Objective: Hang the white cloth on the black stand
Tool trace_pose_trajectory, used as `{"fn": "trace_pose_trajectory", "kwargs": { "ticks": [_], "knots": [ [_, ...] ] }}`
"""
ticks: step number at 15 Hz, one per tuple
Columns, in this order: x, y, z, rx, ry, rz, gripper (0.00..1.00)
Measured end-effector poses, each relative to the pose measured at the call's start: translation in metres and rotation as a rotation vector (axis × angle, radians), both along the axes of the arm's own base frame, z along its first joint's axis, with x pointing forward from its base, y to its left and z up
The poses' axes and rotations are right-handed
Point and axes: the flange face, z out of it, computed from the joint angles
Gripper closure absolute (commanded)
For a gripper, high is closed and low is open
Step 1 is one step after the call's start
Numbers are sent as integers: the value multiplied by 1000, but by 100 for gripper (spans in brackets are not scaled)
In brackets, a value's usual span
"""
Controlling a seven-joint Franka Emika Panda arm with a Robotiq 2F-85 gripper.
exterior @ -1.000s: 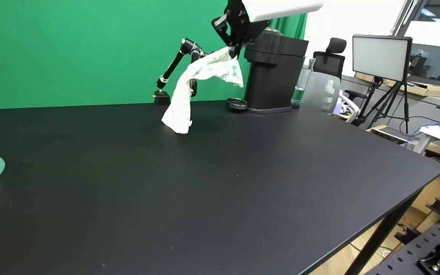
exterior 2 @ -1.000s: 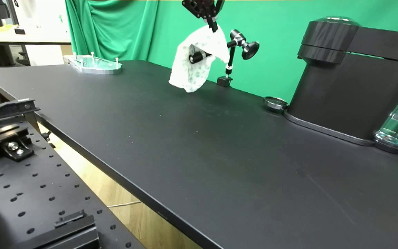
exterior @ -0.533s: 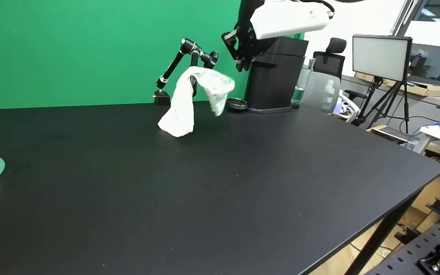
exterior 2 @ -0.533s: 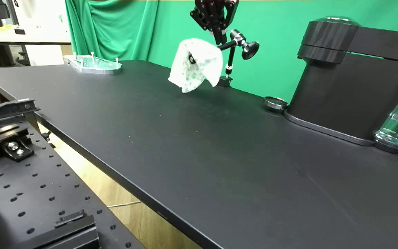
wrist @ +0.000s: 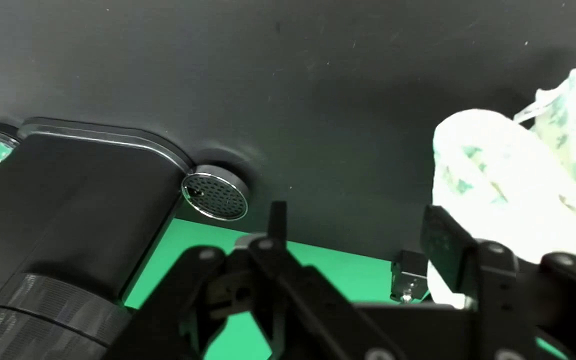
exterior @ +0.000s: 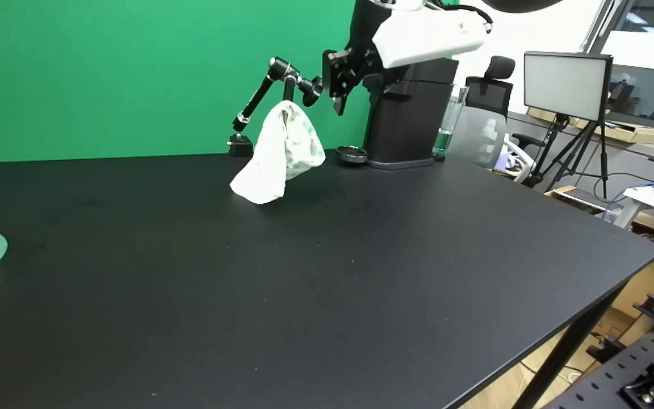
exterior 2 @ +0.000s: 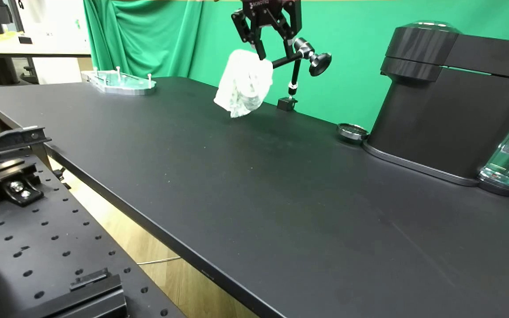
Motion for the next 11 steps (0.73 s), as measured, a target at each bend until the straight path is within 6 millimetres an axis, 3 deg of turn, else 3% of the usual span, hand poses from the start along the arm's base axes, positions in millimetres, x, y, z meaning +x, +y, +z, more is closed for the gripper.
{"fn": "trace_pose_trajectory", "kwargs": {
  "ticks": [8, 11],
  "knots": [
    [-50, 44, -41, -49, 201, 379, 0],
    [-67, 64, -45, -49, 259, 490, 0]
  ]
}}
